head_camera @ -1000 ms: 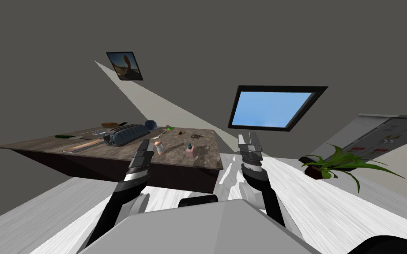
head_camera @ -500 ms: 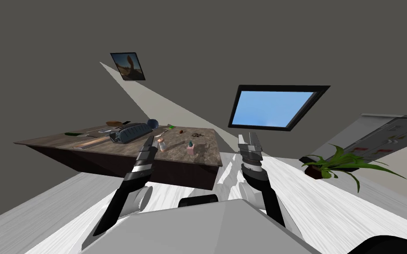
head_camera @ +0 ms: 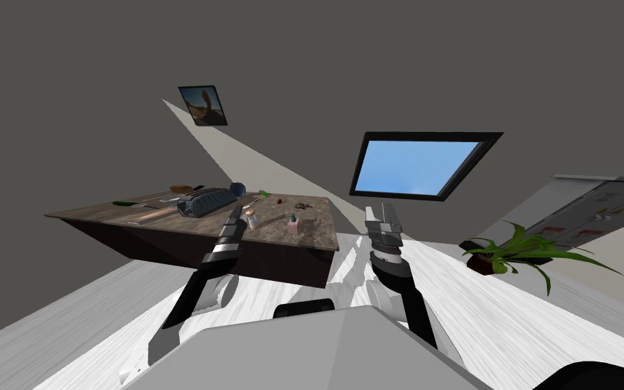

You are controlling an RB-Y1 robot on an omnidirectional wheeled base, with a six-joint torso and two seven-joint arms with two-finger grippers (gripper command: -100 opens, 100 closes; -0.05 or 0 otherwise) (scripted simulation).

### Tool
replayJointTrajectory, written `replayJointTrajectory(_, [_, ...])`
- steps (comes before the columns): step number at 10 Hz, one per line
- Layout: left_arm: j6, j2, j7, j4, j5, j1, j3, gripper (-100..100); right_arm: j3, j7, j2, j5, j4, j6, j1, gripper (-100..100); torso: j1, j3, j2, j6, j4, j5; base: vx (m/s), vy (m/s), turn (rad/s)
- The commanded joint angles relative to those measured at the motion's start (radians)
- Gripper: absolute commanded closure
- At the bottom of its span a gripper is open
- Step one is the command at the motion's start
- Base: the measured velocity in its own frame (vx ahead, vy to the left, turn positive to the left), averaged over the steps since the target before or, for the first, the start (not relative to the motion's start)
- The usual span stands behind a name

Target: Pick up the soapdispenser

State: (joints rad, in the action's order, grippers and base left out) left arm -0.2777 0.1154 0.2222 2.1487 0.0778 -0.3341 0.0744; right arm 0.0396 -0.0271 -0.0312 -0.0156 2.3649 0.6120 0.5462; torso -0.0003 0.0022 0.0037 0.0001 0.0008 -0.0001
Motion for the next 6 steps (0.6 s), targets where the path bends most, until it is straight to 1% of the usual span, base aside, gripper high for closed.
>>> replayJointTrajectory(1, [0.040,0.003,0.006,-0.004,0.010,0.013,-0.001,-100,0.000,0.000,0.000,0.000,0.000,0.000,0.000,0,0.000,0.000,0.000,0.000,0.000,0.000,-0.046,-0.004,0.009])
replayJointTrajectory(2, [0.074,0.010,0.014,-0.020,0.032,0.050,0.000,-100,0.000,0.000,0.000,0.000,0.000,0.000,0.000,0,0.000,0.000,-0.001,0.000,0.000,0.000,-0.055,-0.009,0.029])
replayJointTrajectory(3, [0.094,0.010,0.014,-0.020,0.032,0.050,0.000,-100,0.000,0.000,0.000,0.000,0.000,0.000,0.000,0,0.000,0.000,0.000,0.000,0.000,0.000,-0.050,-0.012,0.013])
replayJointTrajectory(4, [0.126,0.016,0.023,-0.039,0.053,0.090,0.001,-100,0.000,0.000,0.000,0.000,0.000,0.000,0.000,0,-0.001,0.000,-0.001,0.000,0.000,0.000,-0.058,-0.008,0.030])
replayJointTrajectory(5, [0.152,0.016,0.023,-0.039,0.053,0.090,0.001,-100,0.000,0.000,0.000,0.000,0.000,0.000,0.000,0,0.000,0.000,0.000,0.000,0.000,0.000,-0.045,-0.008,0.013])
replayJointTrajectory(6, [0.177,0.022,0.031,-0.058,0.075,0.131,0.002,-100,0.000,0.000,0.000,0.000,0.000,0.000,0.000,0,0.000,0.000,-0.001,0.000,0.000,0.000,-0.053,-0.017,0.030])
